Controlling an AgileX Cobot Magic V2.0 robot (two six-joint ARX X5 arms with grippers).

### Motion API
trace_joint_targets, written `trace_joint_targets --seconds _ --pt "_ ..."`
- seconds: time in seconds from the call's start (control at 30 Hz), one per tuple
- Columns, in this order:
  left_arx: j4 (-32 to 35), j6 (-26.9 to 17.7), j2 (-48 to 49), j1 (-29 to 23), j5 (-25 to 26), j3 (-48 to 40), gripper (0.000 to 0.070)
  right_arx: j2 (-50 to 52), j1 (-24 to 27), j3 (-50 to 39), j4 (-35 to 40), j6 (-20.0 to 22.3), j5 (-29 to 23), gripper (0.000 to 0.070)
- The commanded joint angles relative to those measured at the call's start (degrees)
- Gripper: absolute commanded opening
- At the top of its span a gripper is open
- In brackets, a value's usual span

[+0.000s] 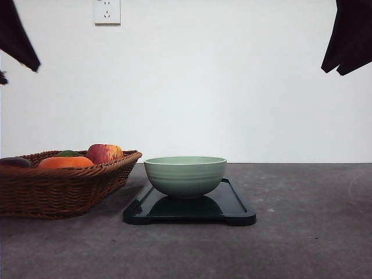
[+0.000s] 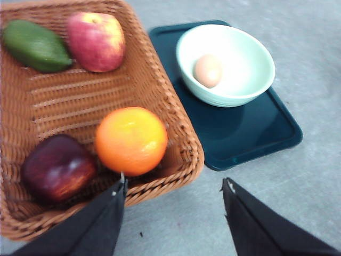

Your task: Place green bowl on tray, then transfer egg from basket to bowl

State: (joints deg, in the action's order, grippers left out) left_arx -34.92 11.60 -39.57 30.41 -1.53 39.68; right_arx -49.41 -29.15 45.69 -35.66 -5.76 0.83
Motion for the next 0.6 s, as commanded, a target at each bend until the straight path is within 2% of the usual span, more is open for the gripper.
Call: trace_joint_targets --seconds 0.0,0.03,0.07,0.1,0.13,0.17,0.23,0.57 --pt "-0.78 0.54 0.33 0.24 -0.2 0.24 0.0355 -0.28 -0.33 0.48 -0.12 0.53 0.81 0.0169" --pt "-1.32 0.64 0.74 0.25 -0.19 0.24 0.0337 -0.28 -0.34 0.48 -0.42 0.49 1.33 0.0168" --pt "-1.75 0.7 1.09 0.26 -0.14 0.24 0.0286 -0.28 -0.35 0.48 -0.69 0.46 1.79 0.0149" --pt "-1.88 0.7 1.28 0.26 0.03 0.24 0.0136 -0.28 -0.35 0.48 -0.84 0.44 2.08 0.0063" --pt "-2.13 0.72 1.45 0.26 0.16 0.24 0.0062 -0.28 -0.35 0.48 -0.6 0.41 2.15 0.003" --pt "-2.36 0.74 1.58 0.26 0.26 0.24 0.0021 -0.28 -0.35 0.48 -0.28 0.37 2.18 0.0018" --pt "-2.39 0.75 1.58 0.24 0.26 0.24 0.0 -0.21 -0.36 0.49 -0.34 0.4 2.48 0.0017" --pt "-2.38 0.74 1.58 0.24 0.26 0.24 0.0 -0.07 -0.35 0.5 0.09 0.44 2.13 0.0017"
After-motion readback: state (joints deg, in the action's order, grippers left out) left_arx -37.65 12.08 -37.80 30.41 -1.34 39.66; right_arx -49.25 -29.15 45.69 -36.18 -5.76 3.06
